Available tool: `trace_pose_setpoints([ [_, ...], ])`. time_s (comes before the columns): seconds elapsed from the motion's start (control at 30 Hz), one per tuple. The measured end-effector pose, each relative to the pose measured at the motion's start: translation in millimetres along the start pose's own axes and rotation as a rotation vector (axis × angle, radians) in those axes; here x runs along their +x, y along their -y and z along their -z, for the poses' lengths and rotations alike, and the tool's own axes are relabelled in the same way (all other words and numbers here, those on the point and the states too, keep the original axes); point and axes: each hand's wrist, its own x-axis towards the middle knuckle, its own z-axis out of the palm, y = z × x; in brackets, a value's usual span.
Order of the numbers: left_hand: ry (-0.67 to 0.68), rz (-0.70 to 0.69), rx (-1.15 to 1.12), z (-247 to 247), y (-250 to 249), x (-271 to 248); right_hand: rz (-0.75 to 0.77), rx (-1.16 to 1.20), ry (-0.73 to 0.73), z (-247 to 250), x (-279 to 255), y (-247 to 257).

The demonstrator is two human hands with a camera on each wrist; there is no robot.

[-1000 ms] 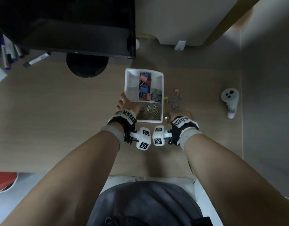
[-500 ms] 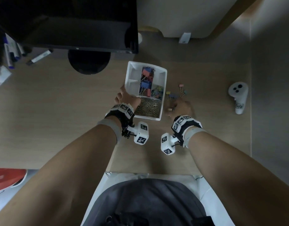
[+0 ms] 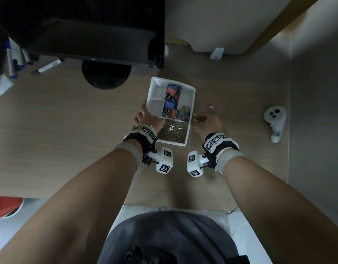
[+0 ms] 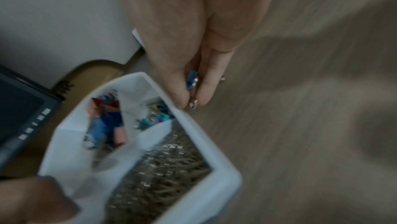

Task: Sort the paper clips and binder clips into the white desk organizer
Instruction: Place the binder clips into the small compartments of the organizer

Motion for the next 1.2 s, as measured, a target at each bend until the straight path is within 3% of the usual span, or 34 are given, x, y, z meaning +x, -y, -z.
trace_pose_setpoints([
  [0.17,-0.004,-0.011,-0.003,-0.1,0.9,2.4,0.104,0.096,0.119,-1.4,13.8,36.2],
  [0.3,0.001,-0.016,-0.066,1.7,1.9,1.8,-0.058,-0.193,-0.116,16.2,23.1,18.5],
  [0.4,0.002,-0.022,-0.094,1.6,3.5,1.3,-0.078,-0.280,-0.264,11.9,26.1,-7.4],
  [0.5,-0.008,-0.023,-0.091,0.9,2.9,0.4,-0.098,-0.322,-0.099,-5.8,27.6,-21.7],
  [0.63,0.007,-0.012,-0.018,0.5,0.9,2.9,-0.013,-0.308,-0.150,-22.9,29.1,-19.2],
  [0.93,-0.007,0.011,0.006,-1.1,0.0,3.2,0.027,-0.201,-0.040,-21.8,40.7,-11.5],
  [1.07,0.005,0.018,0.043,-0.7,-0.6,3.4,0.009,-0.328,0.022,-26.0,39.0,-7.3],
  [1.2,0.000,0.017,0.036,-0.8,-1.1,2.4,0.031,-0.357,-0.004,-25.4,33.5,-6.8],
])
